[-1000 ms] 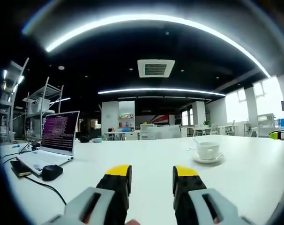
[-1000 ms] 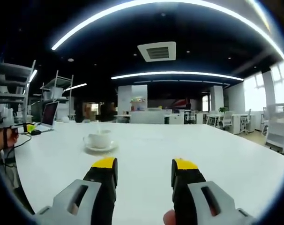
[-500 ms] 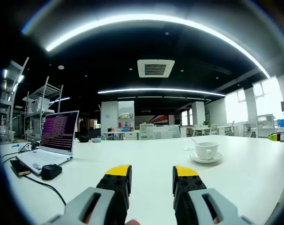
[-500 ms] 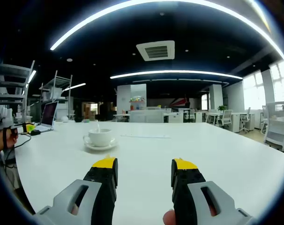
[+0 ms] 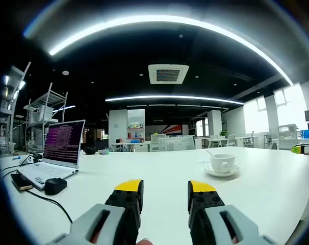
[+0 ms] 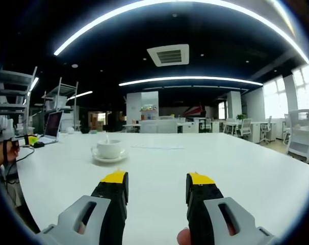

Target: Tidy tabletop coffee trays, cups and spoons，present forward

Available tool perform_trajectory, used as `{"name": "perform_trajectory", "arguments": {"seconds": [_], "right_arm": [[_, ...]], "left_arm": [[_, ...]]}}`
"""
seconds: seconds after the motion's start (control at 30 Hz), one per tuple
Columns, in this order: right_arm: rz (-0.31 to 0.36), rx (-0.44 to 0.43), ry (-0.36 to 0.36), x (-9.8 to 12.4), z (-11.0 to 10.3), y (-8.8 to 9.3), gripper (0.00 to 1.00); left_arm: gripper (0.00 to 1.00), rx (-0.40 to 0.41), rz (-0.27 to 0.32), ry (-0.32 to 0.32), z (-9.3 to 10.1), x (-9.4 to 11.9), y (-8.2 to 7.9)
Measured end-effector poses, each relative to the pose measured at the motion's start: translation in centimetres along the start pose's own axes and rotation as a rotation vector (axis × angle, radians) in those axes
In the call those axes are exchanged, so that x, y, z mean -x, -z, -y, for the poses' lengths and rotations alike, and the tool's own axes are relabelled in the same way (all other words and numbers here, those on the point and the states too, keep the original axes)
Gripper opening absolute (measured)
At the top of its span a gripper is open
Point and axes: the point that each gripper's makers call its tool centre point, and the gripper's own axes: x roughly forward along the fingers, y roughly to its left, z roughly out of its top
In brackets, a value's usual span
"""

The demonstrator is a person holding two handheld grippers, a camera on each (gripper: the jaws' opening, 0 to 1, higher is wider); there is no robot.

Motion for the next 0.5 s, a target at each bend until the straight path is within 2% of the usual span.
{"name": "perform_trajectory", "arguments": {"seconds": [0.5], "right_arm": [[0.004,0.008,0.019,0.81,0.56,-0.55,0.45]], "left_arm": [[0.36,-0.003,0.007,0.014,0.32,-0.05,-0.62]]}}
